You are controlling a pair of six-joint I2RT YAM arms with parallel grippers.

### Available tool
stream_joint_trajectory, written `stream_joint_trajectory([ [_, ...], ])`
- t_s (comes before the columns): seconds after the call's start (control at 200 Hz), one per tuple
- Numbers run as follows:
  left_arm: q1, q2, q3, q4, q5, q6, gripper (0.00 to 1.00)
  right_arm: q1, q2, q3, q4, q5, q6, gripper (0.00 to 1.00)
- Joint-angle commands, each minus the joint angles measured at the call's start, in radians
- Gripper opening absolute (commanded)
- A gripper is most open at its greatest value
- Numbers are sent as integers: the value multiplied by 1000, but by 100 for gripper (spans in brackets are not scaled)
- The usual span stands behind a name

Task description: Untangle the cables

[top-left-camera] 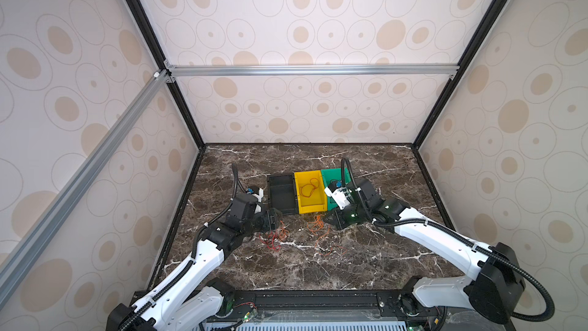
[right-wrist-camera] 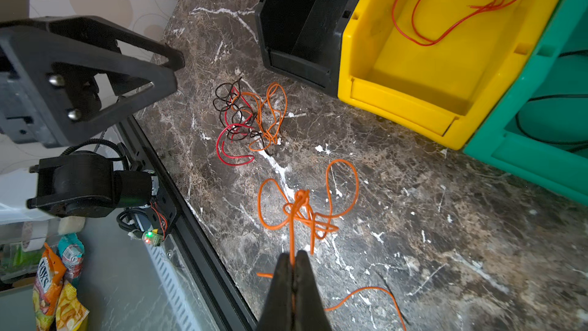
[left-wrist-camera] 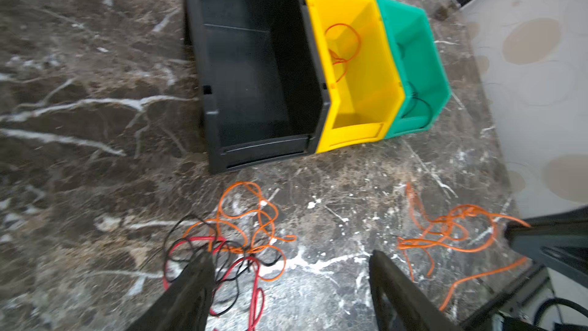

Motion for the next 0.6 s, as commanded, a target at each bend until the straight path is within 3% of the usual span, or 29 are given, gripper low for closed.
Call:
stream_joint_trajectory([
  [0.0, -53, -6, -30, 202, 161, -4, 75, -3, 11, 23, 32, -45, 15, 0],
  [0.215, -184, 125, -66, 421, 250, -1, 72, -4, 18, 25, 70, -97, 53, 0],
  [0.46, -191, 249, -75, 462, 192, 5, 59, -4, 22, 18, 101, -160, 83, 0],
  [0.59, -191, 262, -70, 471, 168, 4, 47, -5, 23, 13, 86, -155, 74, 0],
])
